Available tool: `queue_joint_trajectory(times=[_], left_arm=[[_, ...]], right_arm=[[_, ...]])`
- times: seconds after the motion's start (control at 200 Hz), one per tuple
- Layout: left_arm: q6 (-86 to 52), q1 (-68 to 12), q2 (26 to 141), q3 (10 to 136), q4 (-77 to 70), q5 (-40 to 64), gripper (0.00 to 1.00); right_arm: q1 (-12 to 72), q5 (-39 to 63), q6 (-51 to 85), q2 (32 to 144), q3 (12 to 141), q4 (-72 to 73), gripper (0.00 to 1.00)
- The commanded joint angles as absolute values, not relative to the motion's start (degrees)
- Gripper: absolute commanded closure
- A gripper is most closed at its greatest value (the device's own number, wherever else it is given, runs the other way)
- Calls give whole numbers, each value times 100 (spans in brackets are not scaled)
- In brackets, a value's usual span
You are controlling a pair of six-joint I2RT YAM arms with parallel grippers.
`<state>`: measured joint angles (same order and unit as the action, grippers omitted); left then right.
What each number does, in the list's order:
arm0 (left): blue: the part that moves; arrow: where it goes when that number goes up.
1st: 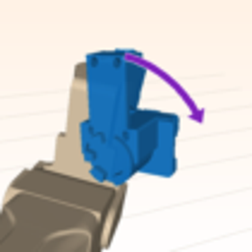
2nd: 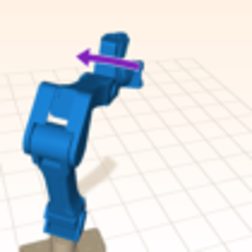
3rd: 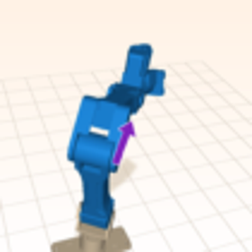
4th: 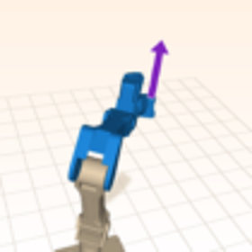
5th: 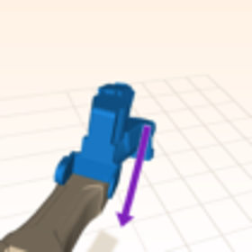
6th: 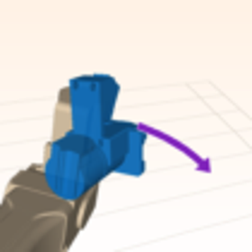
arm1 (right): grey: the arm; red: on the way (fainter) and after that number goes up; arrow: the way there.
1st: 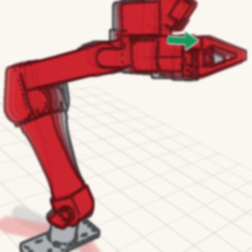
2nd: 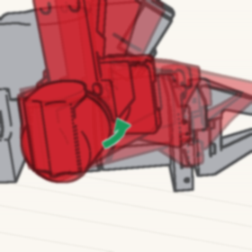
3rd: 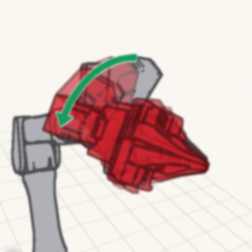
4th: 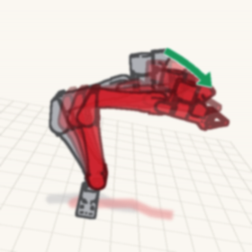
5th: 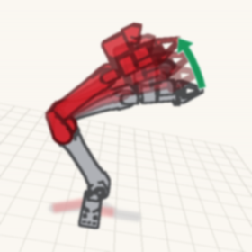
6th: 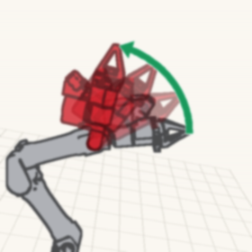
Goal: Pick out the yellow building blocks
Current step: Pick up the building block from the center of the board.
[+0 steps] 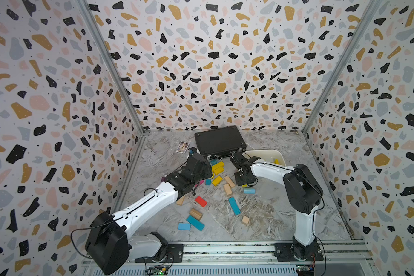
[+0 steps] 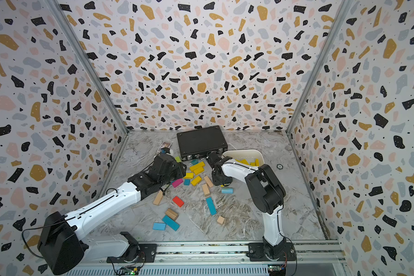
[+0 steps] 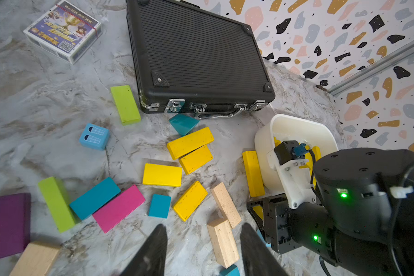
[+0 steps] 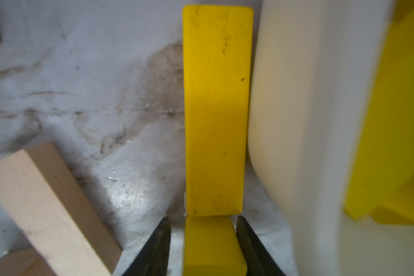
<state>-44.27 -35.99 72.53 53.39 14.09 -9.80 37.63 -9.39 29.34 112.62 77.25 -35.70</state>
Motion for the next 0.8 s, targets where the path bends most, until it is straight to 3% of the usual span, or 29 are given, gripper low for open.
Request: queue_joint_trajectory(times=[0.0, 0.32, 0.581, 0.796], left_arm=[[-4467, -3560, 7196, 5271, 1360, -1094, 49], [-4508, -3560, 7262, 5322, 1310, -1097, 49], [-4518, -3560, 7257, 5300, 1269, -1182, 49], [-4596, -3560, 7247, 5275, 1313, -1204, 49]], right_arm=[[3754, -905, 2885, 11193, 7928, -3720, 61], [3755, -914, 2784, 10512, 7551, -3779, 82], [3624, -1478, 2545, 9124, 6943, -3540, 83], [2371, -1256, 2280, 9266, 7233, -3683, 84]])
